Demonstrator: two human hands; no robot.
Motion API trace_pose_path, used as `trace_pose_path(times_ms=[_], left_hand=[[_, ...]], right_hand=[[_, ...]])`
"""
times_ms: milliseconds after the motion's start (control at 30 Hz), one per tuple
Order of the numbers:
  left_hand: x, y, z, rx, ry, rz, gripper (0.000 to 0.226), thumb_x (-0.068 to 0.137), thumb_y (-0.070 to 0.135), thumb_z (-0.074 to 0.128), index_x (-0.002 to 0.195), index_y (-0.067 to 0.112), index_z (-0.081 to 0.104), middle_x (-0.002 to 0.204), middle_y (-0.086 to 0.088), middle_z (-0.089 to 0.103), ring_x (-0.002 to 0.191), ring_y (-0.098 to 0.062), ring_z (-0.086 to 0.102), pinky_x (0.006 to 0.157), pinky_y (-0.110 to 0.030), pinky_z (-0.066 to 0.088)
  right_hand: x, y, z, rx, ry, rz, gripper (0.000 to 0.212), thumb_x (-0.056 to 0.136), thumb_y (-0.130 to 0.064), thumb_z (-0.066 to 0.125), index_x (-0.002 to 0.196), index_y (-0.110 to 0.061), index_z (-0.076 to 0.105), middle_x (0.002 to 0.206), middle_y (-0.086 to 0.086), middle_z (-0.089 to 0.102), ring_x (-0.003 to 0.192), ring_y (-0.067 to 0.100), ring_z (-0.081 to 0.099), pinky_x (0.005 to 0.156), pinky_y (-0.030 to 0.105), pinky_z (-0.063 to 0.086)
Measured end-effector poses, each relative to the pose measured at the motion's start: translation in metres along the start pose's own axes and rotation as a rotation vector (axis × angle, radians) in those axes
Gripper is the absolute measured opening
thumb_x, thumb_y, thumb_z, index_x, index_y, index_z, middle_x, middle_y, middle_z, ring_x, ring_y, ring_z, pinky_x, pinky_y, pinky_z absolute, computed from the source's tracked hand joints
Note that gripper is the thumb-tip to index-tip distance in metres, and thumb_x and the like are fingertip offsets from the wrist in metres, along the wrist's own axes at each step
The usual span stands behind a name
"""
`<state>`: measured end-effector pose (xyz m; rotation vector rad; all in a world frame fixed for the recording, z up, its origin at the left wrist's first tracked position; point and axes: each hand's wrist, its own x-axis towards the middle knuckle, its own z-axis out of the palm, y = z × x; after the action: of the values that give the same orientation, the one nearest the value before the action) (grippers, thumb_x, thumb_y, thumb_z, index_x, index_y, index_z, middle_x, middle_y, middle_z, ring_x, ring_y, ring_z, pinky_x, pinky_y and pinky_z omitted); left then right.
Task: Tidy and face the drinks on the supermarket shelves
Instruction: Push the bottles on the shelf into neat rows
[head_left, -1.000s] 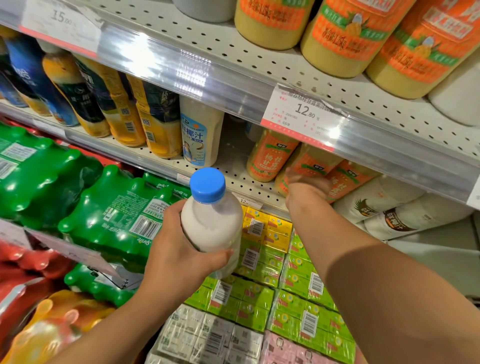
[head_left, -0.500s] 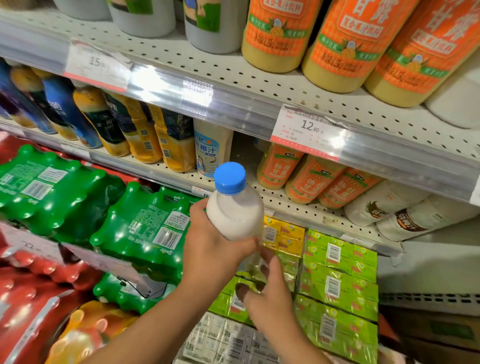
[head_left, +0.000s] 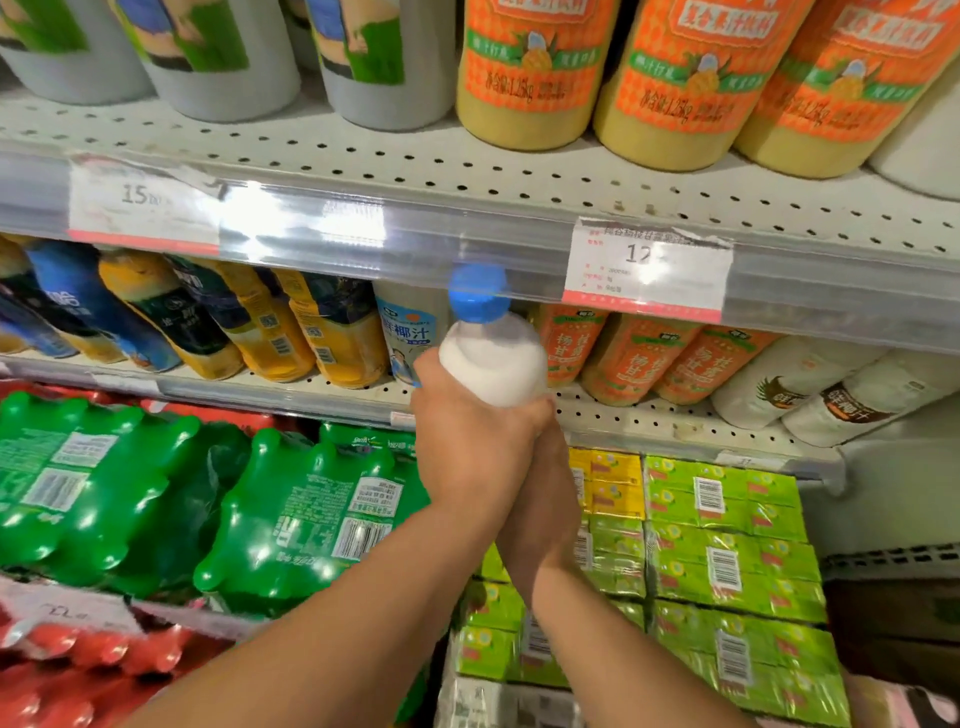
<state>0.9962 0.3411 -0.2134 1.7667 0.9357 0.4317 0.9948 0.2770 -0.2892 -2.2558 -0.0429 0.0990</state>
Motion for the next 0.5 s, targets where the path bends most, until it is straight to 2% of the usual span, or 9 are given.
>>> trace_pose_path(times_ms=[67, 100, 133, 200, 300, 367, 433, 500], left_hand=[[0.009, 0.004, 0.001, 0.072, -0.028, 0.020, 0.088, 0.045, 0.044, 0.088, 0.113, 0.028, 0.034, 0.111, -0.004, 0.057, 0.098, -0.029, 0.060, 0.079, -0.044, 0.055], [0.012, 0.005, 0.001, 0.083, -0.045, 0.042, 0.089, 0.047, 0.043, 0.089, 0.116, 0.024, 0.036, 0.112, -0.006, 0.056, 0.100, -0.030, 0.059, 0.081, -0.045, 0.054], [0.016, 0.005, 0.000, 0.078, -0.066, 0.075, 0.089, 0.050, 0.041, 0.090, 0.118, 0.020, 0.037, 0.113, -0.008, 0.055, 0.102, -0.031, 0.058, 0.083, -0.045, 0.054], [0.022, 0.006, -0.005, 0.049, -0.112, 0.128, 0.087, 0.055, 0.039, 0.091, 0.121, 0.017, 0.040, 0.115, -0.009, 0.055, 0.105, -0.029, 0.057, 0.087, -0.044, 0.052], [0.034, 0.008, -0.013, 0.051, -0.160, 0.181, 0.080, 0.058, 0.045, 0.088, 0.116, 0.017, 0.040, 0.112, -0.008, 0.060, 0.105, -0.029, 0.060, 0.088, -0.044, 0.052], [0.042, 0.011, -0.014, 0.100, -0.173, 0.210, 0.077, 0.061, 0.048, 0.086, 0.115, 0.017, 0.040, 0.109, -0.008, 0.062, 0.104, -0.028, 0.061, 0.087, -0.043, 0.052], [0.048, 0.014, -0.011, 0.114, -0.187, 0.220, 0.077, 0.064, 0.047, 0.085, 0.120, 0.017, 0.041, 0.112, -0.009, 0.063, 0.105, -0.027, 0.061, 0.087, -0.042, 0.052], [0.055, 0.016, -0.006, 0.118, -0.198, 0.227, 0.075, 0.067, 0.045, 0.085, 0.123, 0.018, 0.043, 0.116, -0.008, 0.063, 0.105, -0.025, 0.063, 0.088, -0.041, 0.053]], right_hand=[[0.003, -0.005, 0.002, -0.011, -0.052, 0.042, 0.050, 0.075, -0.055, 0.046, 0.121, -0.035, 0.040, 0.097, -0.011, 0.060, 0.090, 0.022, 0.063, 0.064, 0.029, 0.042], [0.006, -0.003, 0.004, -0.029, -0.066, 0.052, 0.050, 0.069, -0.061, 0.039, 0.114, -0.039, 0.038, 0.085, -0.014, 0.058, 0.084, 0.024, 0.064, 0.058, 0.028, 0.037], [0.007, -0.009, 0.002, -0.043, -0.055, 0.054, 0.047, 0.067, -0.061, 0.037, 0.109, -0.040, 0.038, 0.077, -0.017, 0.056, 0.080, 0.025, 0.064, 0.054, 0.028, 0.032], [0.010, -0.010, 0.002, -0.043, -0.031, 0.004, 0.043, 0.069, -0.058, 0.037, 0.106, -0.037, 0.043, 0.076, -0.010, 0.063, 0.077, 0.028, 0.065, 0.052, 0.028, 0.031], [0.021, -0.017, 0.001, -0.045, 0.001, -0.061, 0.067, 0.062, -0.064, 0.026, 0.108, -0.021, 0.051, 0.081, 0.003, 0.066, 0.078, 0.033, 0.066, 0.056, 0.029, 0.035], [0.029, -0.024, 0.001, -0.058, 0.034, -0.098, 0.076, 0.059, -0.067, 0.025, 0.107, -0.016, 0.051, 0.085, 0.008, 0.070, 0.079, 0.037, 0.066, 0.056, 0.031, 0.037], [0.036, -0.026, 0.003, -0.061, 0.067, -0.096, 0.071, 0.063, -0.064, 0.030, 0.109, -0.014, 0.051, 0.082, 0.007, 0.069, 0.076, 0.037, 0.064, 0.053, 0.030, 0.036], [0.044, -0.029, 0.008, -0.043, 0.085, -0.089, 0.051, 0.076, -0.048, 0.044, 0.110, -0.012, 0.052, 0.071, -0.007, 0.055, 0.065, 0.027, 0.055, 0.052, 0.021, 0.031]])
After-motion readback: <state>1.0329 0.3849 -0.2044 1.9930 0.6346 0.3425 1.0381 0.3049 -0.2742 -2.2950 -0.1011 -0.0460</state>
